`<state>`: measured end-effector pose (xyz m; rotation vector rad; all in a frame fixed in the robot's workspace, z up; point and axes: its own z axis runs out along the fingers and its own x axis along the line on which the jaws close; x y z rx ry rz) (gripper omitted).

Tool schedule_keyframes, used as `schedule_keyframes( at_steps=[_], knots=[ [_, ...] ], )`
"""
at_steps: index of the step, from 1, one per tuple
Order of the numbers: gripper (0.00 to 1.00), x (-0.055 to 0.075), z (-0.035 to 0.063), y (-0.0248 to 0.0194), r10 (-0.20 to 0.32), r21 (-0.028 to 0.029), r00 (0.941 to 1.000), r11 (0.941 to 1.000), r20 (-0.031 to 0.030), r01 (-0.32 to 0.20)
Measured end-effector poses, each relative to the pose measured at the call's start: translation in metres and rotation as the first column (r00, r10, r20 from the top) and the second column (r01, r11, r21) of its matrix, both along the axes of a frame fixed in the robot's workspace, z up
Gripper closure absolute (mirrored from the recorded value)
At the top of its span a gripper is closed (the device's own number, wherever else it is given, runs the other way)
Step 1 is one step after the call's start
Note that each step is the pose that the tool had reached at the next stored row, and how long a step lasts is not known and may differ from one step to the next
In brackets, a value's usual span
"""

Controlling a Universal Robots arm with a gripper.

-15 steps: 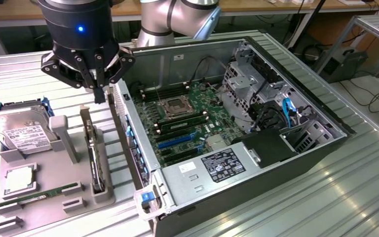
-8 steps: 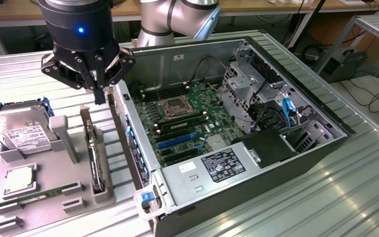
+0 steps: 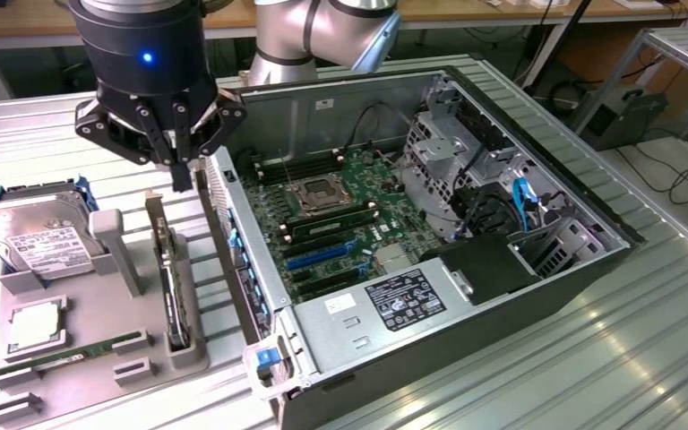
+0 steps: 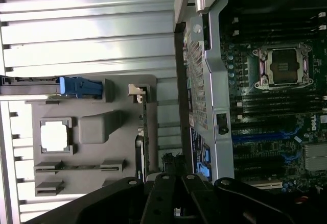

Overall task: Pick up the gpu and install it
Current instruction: 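Reach for the gpu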

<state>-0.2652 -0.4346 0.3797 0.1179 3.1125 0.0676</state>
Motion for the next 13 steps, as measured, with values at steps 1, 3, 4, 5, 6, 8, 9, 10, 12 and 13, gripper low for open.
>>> schedule_keyframes(
  at_steps=[1,3,4,5,6,8,9,10,12,13],
  knots=[
    [0.89,0.0,0.0,-0.0005,0.0,0.0,1.0,1.0,0.0,0.0],
    [0.89,-0.0001,-0.0002,-0.0017,0.0,0.0001,1.0,1.0,0.0,0.0],
    [0.89,-0.0001,-0.0002,-0.0023,0.0,0.0001,1.0,1.0,0.0,0.0],
    [0.89,-0.0001,-0.0003,-0.0029,0.0,0.0001,1.0,1.0,0.0001,0.0],
    [0.89,-0.0002,-0.0003,-0.0035,0.0,0.0,1.0,1.0,0.0,0.0],
    [0.89,-0.0002,-0.0004,-0.0045,0.0,0.0001,1.0,1.0,0.0,0.0],
    [0.89,-0.0002,-0.0005,-0.005,0.0,0.0001,1.0,1.0,0.0001,0.0],
    [0.89,-0.0002,-0.0005,-0.0053,0.0,0.0001,1.0,1.0,0.0,0.0],
    [0.89,-0.0002,-0.0007,-0.0062,0.0,0.0001,1.0,1.0,0.0,0.0],
    [0.89,-0.0002,-0.0007,-0.0066,0.0,0.0001,1.0,1.0,0.0001,0.0]
  ],
)
